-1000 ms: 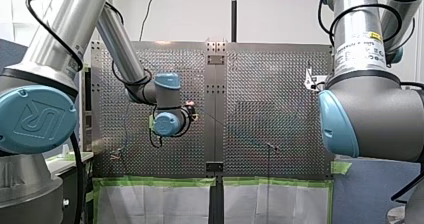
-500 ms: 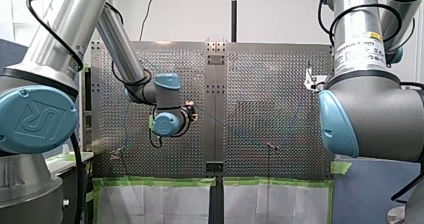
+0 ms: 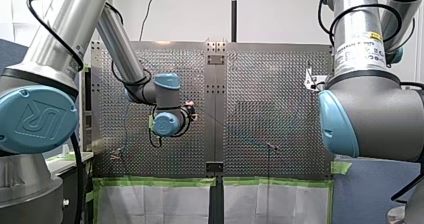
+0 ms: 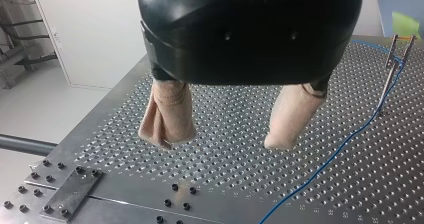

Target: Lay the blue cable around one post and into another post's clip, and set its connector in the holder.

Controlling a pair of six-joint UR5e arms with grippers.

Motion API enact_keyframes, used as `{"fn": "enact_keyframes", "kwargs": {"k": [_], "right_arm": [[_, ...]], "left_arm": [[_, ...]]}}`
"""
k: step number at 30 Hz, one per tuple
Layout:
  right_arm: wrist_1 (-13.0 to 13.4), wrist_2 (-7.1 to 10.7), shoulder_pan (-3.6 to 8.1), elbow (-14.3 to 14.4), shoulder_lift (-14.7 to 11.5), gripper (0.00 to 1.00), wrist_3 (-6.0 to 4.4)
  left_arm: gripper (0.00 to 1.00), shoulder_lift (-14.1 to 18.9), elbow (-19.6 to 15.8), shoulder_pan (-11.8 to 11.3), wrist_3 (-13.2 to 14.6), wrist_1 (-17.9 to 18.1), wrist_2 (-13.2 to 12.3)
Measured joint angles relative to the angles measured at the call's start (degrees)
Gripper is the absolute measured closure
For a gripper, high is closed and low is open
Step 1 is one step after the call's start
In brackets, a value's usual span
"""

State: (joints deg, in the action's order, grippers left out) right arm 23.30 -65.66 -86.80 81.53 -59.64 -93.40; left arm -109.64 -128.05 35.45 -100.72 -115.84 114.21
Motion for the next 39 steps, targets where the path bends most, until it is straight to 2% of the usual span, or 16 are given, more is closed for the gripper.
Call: {"fn": "enact_keyframes", "kwargs": {"k": [18, 39], "right_arm": [[0.0, 0.03, -0.16, 0.0, 0.0, 0.01, 0.62], [0.0, 1.34, -0.42, 0.0, 0.0, 0.01, 1.12]], "left_arm": [[0.00, 0.0, -0.1, -0.1, 0.0, -0.1, 0.0], [0.00, 0.0, -0.1, -0.2, -0.1, -0.2, 0.0]]}}
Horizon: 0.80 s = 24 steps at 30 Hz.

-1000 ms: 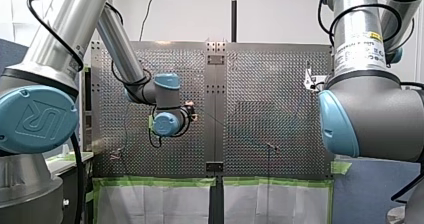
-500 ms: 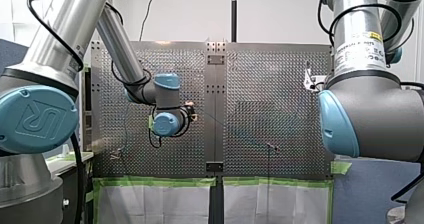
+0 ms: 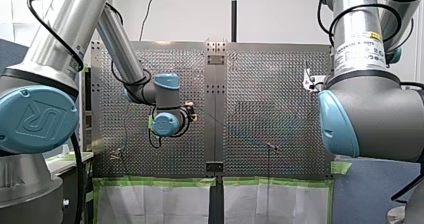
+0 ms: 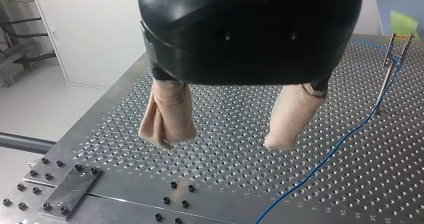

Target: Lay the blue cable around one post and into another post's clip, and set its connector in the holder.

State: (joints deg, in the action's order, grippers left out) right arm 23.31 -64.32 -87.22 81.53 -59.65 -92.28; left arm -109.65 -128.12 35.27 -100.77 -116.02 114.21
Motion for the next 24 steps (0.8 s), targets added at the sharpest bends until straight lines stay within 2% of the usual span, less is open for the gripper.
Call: {"fn": "enact_keyframes", "kwargs": {"k": [24], "right_arm": [[-0.1, 1.66, -0.08, 0.0, 0.0, 0.01, 0.53]], "left_arm": [[0.00, 0.0, 0.0, -0.2, 0.0, -0.1, 0.0]]}}
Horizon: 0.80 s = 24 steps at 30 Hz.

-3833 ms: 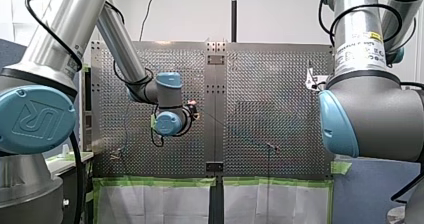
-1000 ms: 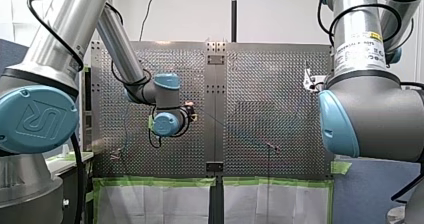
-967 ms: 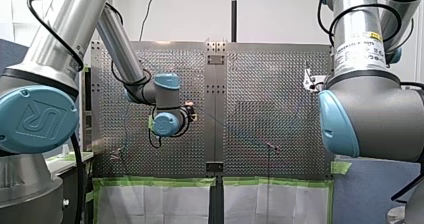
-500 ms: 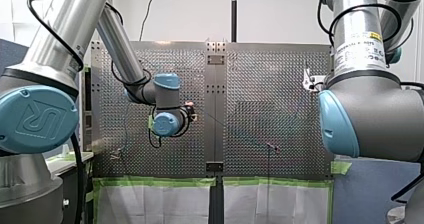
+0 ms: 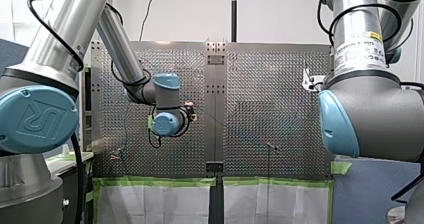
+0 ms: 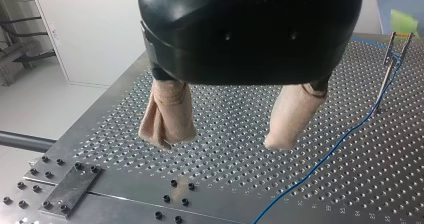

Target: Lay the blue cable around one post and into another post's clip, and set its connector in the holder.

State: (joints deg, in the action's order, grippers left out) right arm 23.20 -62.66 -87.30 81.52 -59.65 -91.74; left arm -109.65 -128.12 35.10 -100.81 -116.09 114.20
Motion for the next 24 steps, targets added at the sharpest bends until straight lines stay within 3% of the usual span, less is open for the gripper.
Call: {"fn": "enact_keyframes", "kwargs": {"k": [24], "right_arm": [[0.2, 1.91, -0.44, 0.0, 0.0, 0.01, 0.47]], "left_arm": [[0.00, 0.0, 0.0, -0.3, 0.0, 0.0, -0.1]]}}
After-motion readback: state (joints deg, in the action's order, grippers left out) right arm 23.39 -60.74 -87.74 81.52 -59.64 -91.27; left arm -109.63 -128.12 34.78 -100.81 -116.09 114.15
